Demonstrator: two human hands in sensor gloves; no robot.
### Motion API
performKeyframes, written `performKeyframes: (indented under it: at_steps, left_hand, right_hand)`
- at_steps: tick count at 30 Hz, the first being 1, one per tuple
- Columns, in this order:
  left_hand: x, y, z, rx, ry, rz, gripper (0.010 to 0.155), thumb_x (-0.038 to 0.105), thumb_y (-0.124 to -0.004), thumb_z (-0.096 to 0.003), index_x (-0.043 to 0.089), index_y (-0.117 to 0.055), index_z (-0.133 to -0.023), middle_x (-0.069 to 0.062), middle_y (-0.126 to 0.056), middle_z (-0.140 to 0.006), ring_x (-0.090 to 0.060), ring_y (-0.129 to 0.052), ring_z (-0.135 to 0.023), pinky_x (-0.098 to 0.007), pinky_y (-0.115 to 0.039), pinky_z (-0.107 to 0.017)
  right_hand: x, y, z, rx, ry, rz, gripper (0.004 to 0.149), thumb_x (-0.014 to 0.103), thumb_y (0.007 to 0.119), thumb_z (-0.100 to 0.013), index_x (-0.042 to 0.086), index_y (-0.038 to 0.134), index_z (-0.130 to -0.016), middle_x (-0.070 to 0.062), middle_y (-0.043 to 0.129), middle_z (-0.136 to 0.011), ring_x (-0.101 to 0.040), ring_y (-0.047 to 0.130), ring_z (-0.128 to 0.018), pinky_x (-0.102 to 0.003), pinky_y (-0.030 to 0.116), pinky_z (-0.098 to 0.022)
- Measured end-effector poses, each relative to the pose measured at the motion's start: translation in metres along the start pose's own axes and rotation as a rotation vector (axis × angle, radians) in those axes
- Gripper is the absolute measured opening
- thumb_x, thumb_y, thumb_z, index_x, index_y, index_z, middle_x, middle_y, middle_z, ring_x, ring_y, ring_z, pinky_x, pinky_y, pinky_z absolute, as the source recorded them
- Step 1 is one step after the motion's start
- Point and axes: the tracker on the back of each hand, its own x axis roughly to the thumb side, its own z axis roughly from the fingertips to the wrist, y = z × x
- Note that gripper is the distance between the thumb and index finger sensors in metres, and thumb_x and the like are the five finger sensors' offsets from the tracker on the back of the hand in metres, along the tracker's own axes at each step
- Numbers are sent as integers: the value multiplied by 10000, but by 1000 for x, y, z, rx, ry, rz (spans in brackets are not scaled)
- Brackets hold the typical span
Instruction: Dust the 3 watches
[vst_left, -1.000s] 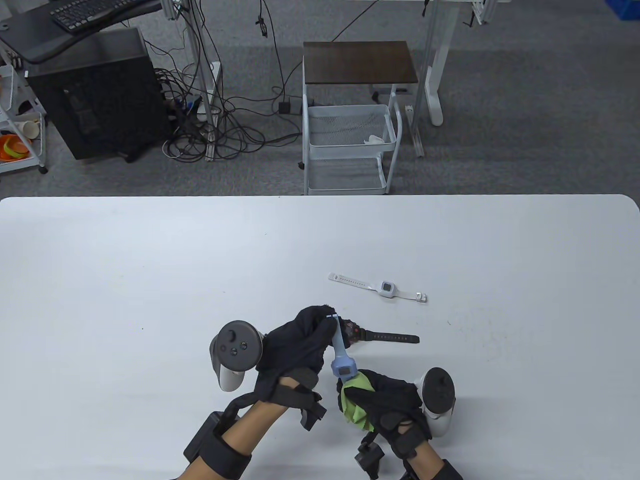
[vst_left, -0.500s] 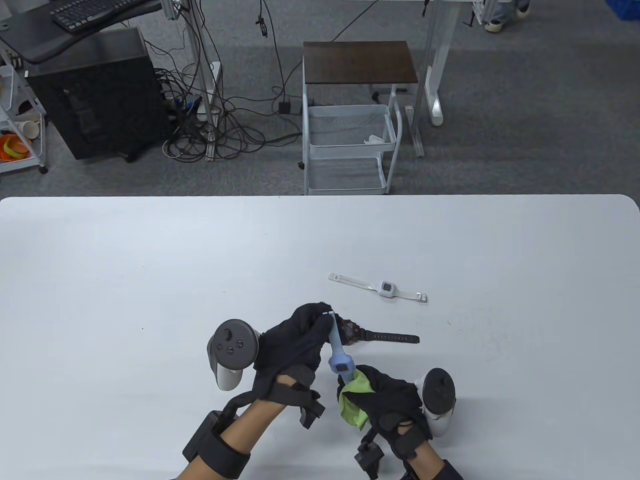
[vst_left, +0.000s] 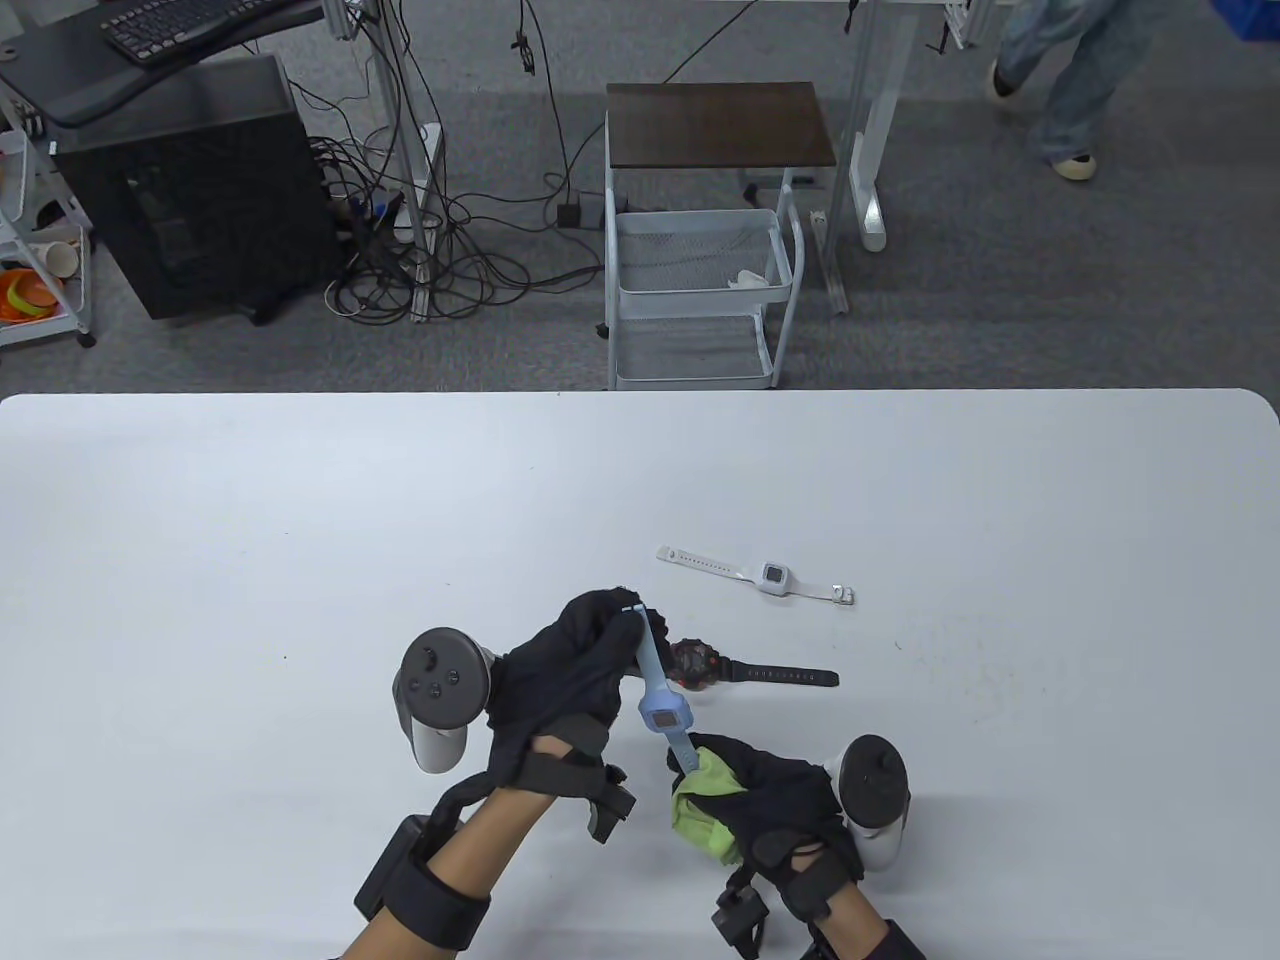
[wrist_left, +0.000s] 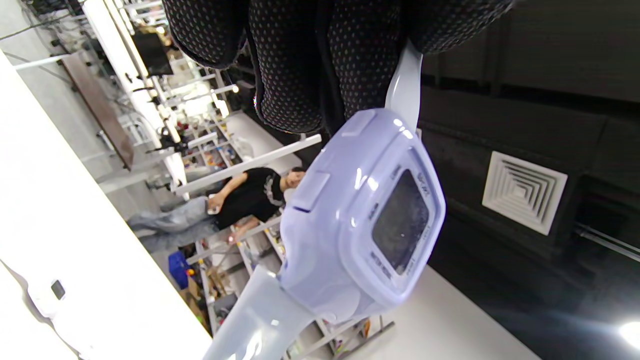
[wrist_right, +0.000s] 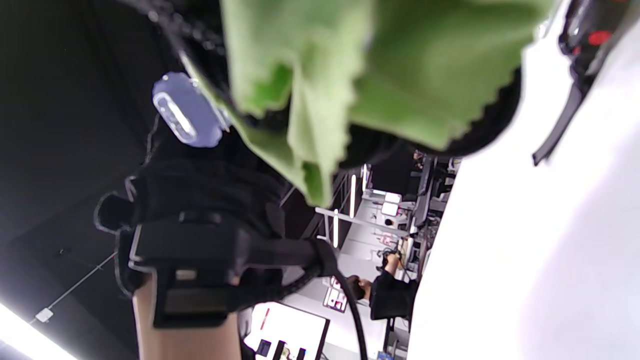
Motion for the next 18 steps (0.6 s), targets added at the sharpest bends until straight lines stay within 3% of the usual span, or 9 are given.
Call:
performKeyframes:
  at_steps: [10,12,18]
  left_hand:
    - [3,6,-1,17,-10,13,435,493,-653,-611,200,-674,-932,116,-961,-720,-126,-954,-847,-450,-713,-698]
    - [3,7,-1,23,-14,7,434,493,-653,-611,201,-675,-930,117,-962,-718,-123,-955,-845,-450,-713,-698]
    - [3,8,-1,22,-14,14,433,493,-653,-611,201,-677,-930,118,-963,-717,-126,-956,-844,-452,-713,-697]
  right_hand:
    - [-4,1,1,13,55,18,456,509,855,-397,99,977,-556,-18,1036,-242,-256,993,-189,-713,556,-468]
    - [-3,2,1,15,41,27,451,508,852,-398,106,981,-557,-21,1058,-272,-268,1017,-226,-719,544,-479]
    - [2,6,1,43,6,90,409,349,906,-340,148,947,-693,-104,1076,-583,-367,1016,-521,-766,434,-513]
